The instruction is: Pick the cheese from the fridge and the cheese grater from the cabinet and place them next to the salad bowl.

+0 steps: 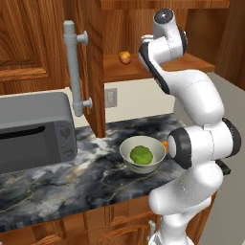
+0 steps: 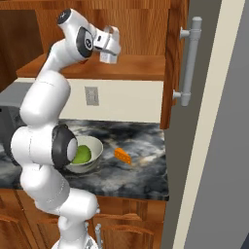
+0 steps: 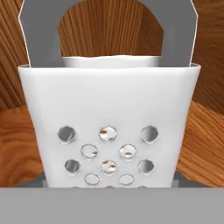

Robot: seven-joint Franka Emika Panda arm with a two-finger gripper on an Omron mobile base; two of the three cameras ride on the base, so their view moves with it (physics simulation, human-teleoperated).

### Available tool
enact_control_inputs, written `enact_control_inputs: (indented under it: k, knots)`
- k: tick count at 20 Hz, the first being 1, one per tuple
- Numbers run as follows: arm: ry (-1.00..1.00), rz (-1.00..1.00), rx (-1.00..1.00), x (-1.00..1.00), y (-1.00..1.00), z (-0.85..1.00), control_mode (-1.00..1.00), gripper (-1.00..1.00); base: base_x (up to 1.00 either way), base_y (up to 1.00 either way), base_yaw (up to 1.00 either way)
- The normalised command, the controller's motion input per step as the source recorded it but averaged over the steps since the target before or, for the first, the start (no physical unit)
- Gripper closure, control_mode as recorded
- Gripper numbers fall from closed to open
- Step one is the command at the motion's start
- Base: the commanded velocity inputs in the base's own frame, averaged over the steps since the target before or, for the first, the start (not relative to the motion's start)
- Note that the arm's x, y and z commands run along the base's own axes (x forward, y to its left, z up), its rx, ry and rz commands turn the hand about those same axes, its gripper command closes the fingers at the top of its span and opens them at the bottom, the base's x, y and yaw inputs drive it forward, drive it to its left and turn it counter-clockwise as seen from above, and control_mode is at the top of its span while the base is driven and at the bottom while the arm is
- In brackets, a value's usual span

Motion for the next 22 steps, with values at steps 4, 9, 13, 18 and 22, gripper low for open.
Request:
enact_control_inputs:
  k: [4, 9, 13, 18, 22]
  knots:
    - [-0.12, 0.0, 0.04, -1.0, -0.06, 0.0, -1.0, 1.0, 0.0, 0.0, 0.0]
    - [-0.08, 0.02, 0.03, -1.0, -0.1, 0.0, -1.0, 1.0, 0.0, 0.0, 0.0]
    - [-0.04, 0.13, 0.0, -0.94, -0.06, 0.0, -1.0, 1.0, 0.0, 0.0, 0.0]
    - [-0.06, 0.24, 0.0, -0.77, -0.08, 0.0, -1.0, 1.0, 0.0, 0.0, 0.0]
    - [-0.03, 0.3, 0.0, -0.6, -0.01, 0.0, -1.0, 1.0, 0.0, 0.0, 0.0]
